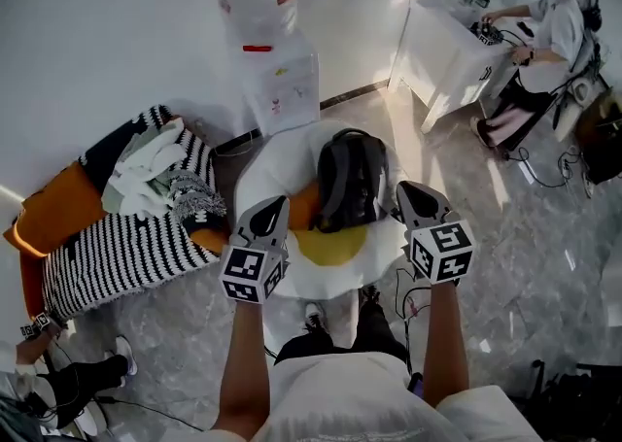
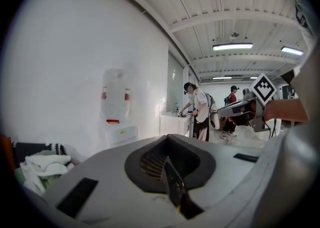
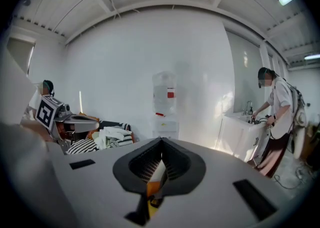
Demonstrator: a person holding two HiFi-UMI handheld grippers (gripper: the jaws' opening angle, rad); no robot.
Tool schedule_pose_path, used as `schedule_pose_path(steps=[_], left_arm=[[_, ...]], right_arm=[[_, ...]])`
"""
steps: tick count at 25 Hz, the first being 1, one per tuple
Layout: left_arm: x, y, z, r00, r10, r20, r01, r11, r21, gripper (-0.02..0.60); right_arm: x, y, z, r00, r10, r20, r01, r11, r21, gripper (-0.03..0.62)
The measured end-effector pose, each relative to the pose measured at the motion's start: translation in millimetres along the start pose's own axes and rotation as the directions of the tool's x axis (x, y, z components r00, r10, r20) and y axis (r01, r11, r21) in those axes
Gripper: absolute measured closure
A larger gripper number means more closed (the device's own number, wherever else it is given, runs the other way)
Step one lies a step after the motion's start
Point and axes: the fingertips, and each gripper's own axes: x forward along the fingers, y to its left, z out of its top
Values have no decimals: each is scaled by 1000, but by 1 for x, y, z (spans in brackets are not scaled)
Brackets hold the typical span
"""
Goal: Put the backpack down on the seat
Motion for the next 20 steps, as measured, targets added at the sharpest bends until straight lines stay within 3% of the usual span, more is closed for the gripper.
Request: schedule_pose_path(steps=[8,13,20], left_arm=[[-25,5,34,998,-11,58,9,999,38,586],[-40,-2,66,989,-32,145,20,997,79,586],[-55,-10,101,982,-62,178,40,992,123,586]], right_arm=[[-31,21,41,997,-2,76,7,998,-59,591],[-41,31,57,995,-25,96,37,992,-124,591],[-63,46,88,987,-19,160,46,985,-167,591]])
